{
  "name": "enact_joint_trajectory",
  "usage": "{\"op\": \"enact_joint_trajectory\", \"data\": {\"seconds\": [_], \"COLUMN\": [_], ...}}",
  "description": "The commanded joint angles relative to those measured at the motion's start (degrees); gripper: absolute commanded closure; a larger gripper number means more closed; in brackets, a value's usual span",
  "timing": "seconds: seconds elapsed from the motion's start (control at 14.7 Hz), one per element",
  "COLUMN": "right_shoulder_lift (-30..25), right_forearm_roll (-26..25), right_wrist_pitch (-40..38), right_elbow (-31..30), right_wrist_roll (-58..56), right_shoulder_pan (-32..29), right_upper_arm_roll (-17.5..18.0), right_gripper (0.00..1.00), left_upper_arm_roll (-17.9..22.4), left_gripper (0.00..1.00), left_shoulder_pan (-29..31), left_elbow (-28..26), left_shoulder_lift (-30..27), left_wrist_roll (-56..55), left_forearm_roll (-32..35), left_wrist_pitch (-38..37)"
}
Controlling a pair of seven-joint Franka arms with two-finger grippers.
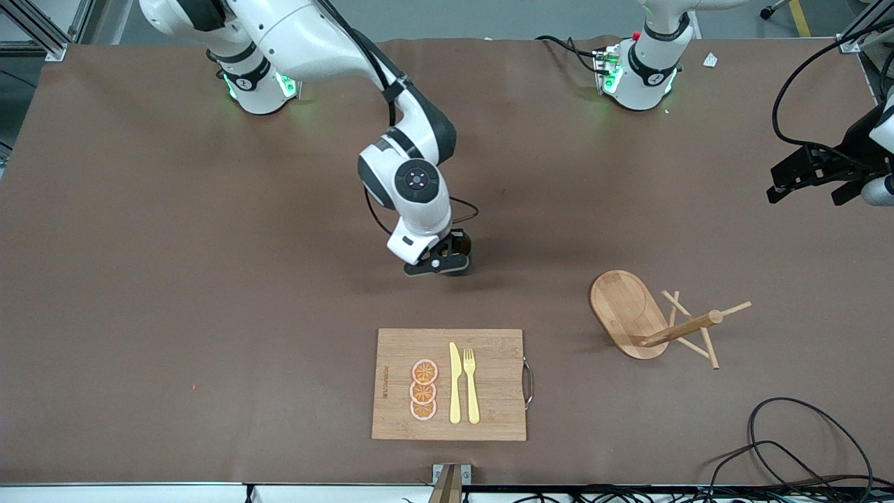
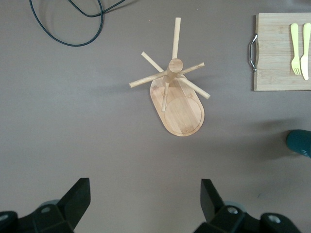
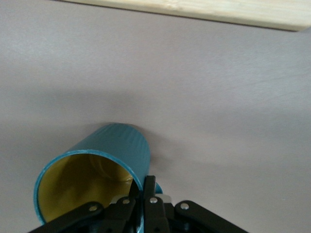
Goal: Pass cup and hang on rack
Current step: 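Carry the teal mug with the right gripper toward the table middle, then set the mug down, open the right gripper and withdraw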
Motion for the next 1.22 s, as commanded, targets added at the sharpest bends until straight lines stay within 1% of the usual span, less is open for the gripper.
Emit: {"op": "enact_joint_trajectory", "data": {"seconds": [0.0, 0.14, 0.2, 0.27, 0.34, 0.41, 0.61, 0.81, 0.88, 0.95, 1.09, 1.15], "right_shoulder_lift": [2.2, 3.2, 3.5, 3.5, 3.5, 3.4, 2.6, 0.8, 0.1, -3.2, -6.2, -7.3], "right_forearm_roll": [-1.6, -1.6, -1.7, -1.8, -1.8, -1.7, -1.7, -1.4, -0.8, -0.7, -0.9, -1.1], "right_wrist_pitch": [-0.7, -0.7, -0.8, -0.8, -0.9, -1.1, -2.6, -8.0, -9.2, -9.7, -14.4, -16.0], "right_elbow": [3.2, 4.6, 5.1, 5.2, 5.3, 5.3, 6.1, 7.9, 8.1, 7.4, 6.1, 6.1], "right_wrist_roll": [3.1, 3.7, 3.8, 4.1, 4.6, 4.7, 4.5, 4.1, 3.5, 3.4, 3.9, 3.5], "right_shoulder_pan": [1.2, 1.6, 1.7, 1.7, 1.6, 1.6, 1.6, 0.7, -0.7, -3.2, -7.1, -10.1], "right_upper_arm_roll": [-0.8, -0.8, -0.7, -0.8, -0.8, -0.8, -0.7, -0.8, -0.8, -0.7, -0.8, -0.8], "right_gripper": [1.00, 0.99, 0.87, 0.37, 0.04, 0.00, 0.00, 0.00, 0.00, 0.00, 0.00, 0.00], "left_upper_arm_roll": [0.1, 0.1, 0.1, 0.2, 0.3, 0.2, 0.1, 0.0, -0.1, -0.1, -0.2, -0.2], "left_gripper": [0.00, 0.00, 0.00, 0.00, 0.00, 0.00, 0.00, 0.00, 0.00, 0.00, 0.00, 0.00], "left_shoulder_pan": [0.0, 0.0, 0.0, 0.0, 0.0, -0.1, -0.2, -0.3, -0.2, -0.2, -0.5, -0.7], "left_elbow": [1.1, 1.1, 1.1, 0.9, 0.7, 0.7, 0.9, 0.8, 0.7, 0.7, 0.4, 0.4], "left_shoulder_lift": [0.5, 0.5, 0.5, 0.5, 0.5, 0.5, 0.6, 0.7, 0.8, 1.3, 1.6, 1.9], "left_wrist_roll": [-0.5, -0.5, -0.5, -0.5, -0.5, -0.5, -0.4, 0.1, 0.6, 0.6, 0.2, -0.1], "left_forearm_roll": [0.1, 0.1, 0.1, 0.2, 0.4, 1.6, 2.5, 2.4, 2.3, 2.0, 1.8, 1.7], "left_wrist_pitch": [0.0, 0.1, 0.2, 0.9, 1.9, 2.4, 2.6, 2.2, 2.1, 1.6, -0.6, -1.9]}}
